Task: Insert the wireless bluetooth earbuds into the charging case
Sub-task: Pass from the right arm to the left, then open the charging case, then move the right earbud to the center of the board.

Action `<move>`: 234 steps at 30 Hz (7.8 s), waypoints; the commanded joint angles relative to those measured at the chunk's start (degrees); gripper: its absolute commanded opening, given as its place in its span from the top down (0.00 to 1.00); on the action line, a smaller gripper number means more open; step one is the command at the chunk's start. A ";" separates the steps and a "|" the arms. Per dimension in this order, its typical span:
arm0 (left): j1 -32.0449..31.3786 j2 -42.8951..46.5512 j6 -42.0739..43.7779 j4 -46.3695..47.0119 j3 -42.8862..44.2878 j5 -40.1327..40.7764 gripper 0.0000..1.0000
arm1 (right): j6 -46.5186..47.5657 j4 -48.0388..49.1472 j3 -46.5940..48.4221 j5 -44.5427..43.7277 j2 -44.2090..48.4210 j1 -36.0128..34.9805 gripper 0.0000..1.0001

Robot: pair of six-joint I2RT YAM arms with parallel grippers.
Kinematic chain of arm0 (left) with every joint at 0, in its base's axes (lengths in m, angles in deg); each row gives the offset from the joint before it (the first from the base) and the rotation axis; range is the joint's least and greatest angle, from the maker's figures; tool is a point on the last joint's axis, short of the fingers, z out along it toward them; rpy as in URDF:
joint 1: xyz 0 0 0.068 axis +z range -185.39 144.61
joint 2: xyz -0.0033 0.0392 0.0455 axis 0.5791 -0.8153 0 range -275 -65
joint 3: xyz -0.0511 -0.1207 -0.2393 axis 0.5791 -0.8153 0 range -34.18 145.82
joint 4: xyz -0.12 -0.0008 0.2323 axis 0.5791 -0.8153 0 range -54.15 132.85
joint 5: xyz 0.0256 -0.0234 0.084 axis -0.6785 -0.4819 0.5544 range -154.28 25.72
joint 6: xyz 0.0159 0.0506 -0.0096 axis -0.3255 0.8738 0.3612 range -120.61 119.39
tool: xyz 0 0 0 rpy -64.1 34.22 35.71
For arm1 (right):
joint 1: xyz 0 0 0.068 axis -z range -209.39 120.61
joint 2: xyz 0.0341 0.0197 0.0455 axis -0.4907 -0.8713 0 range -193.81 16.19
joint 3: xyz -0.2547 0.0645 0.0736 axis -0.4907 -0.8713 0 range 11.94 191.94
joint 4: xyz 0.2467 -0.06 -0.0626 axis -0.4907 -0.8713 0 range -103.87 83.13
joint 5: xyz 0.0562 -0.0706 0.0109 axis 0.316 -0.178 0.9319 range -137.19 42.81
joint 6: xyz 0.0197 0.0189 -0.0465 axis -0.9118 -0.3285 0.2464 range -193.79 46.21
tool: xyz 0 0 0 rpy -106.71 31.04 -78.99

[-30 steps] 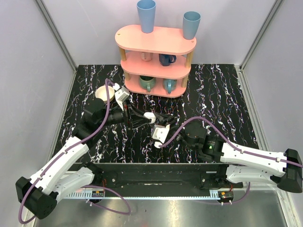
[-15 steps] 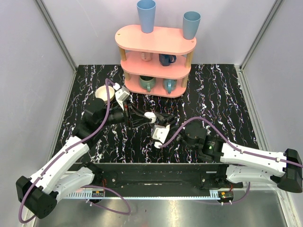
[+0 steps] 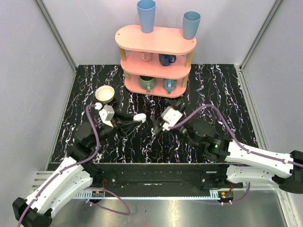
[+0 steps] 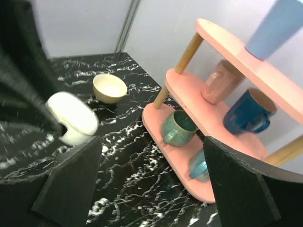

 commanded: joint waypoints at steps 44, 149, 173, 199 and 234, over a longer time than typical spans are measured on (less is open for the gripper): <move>-1.48 5.43 3.07 31.06 -5.24 0.67 1.00 | -51.93 -39.92 36.78 9.44 -16.13 6.63 0.07; -1.66 3.76 -3.52 28.95 -1.89 -7.69 1.00 | -40.42 -28.24 33.62 42.30 -14.28 11.20 0.73; -1.66 4.28 0.16 23.24 -1.72 -3.20 1.00 | -39.71 -23.05 29.05 37.30 -10.15 11.20 0.29; -1.65 18.61 15.37 1.45 1.88 12.80 1.00 | -69.85 -28.30 19.63 14.60 -15.84 28.07 0.22; -1.65 26.79 16.25 -9.28 4.52 14.55 1.00 | -81.46 -50.38 66.57 -7.00 -77.03 15.33 0.34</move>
